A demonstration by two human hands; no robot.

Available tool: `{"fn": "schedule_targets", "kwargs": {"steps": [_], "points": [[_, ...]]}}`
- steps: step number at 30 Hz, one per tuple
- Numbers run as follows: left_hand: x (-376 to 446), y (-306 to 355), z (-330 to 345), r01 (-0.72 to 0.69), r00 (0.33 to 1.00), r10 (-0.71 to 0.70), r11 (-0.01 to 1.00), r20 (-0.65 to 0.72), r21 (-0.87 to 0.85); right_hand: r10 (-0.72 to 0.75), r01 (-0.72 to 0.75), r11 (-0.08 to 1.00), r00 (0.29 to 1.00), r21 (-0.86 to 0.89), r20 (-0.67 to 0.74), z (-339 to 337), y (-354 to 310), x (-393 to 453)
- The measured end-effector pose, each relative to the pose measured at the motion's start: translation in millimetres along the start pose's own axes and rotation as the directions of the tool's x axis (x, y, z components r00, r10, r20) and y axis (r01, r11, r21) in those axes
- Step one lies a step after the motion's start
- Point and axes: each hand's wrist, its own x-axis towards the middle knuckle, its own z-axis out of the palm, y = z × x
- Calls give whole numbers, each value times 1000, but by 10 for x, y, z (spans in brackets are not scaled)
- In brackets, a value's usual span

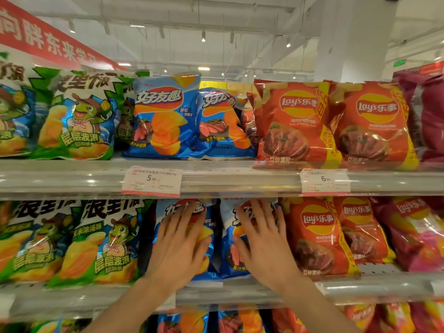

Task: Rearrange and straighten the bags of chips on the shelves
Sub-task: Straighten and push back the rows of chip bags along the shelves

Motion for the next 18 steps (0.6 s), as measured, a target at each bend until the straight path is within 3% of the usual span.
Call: {"fn": "schedule_targets", "kwargs": {"steps": [6, 18], "points": [[-37, -44, 175, 49, 992, -53, 998, 115, 44, 44, -38, 994, 998, -107, 54, 239, -84, 70], [-21, -55, 201, 59, 995, -63, 997, 78, 55, 88, -89, 987, 996, -132, -11, 368, -177, 124]]}}
